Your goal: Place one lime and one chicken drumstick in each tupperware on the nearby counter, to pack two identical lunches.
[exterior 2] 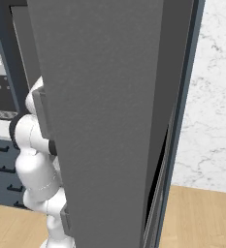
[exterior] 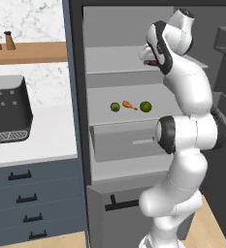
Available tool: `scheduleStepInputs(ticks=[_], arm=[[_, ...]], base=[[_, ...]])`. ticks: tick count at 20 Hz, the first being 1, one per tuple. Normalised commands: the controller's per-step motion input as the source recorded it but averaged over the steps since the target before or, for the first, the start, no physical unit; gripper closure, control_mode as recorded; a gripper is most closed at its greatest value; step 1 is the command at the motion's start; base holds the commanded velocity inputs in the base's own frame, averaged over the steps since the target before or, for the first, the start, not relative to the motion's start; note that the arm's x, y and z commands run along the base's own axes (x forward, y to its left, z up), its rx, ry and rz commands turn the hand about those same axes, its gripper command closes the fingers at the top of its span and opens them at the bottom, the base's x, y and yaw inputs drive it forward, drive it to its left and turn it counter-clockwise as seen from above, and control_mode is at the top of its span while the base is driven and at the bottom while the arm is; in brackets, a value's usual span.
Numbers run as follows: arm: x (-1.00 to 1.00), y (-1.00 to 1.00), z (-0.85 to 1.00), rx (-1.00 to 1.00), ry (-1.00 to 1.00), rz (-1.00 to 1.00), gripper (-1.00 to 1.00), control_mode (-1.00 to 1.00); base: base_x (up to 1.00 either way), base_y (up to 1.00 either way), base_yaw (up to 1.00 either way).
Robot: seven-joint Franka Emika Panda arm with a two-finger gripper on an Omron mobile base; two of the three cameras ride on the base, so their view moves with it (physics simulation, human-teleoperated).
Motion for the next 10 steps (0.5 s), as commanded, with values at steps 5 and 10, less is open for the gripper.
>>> scheduleStepInputs(ticks=[5, 10], arm=[[-1.00, 0.13, -0.23, 0.00, -0.06, -0.08, 1.00, -1.00], [-1.00, 0.00, -0.02, 0.01, 0.00, -0.07, 1.00, -1.00]], base=[[0.00, 0.00, 0.00], [0.00, 0.00, 0.00]])
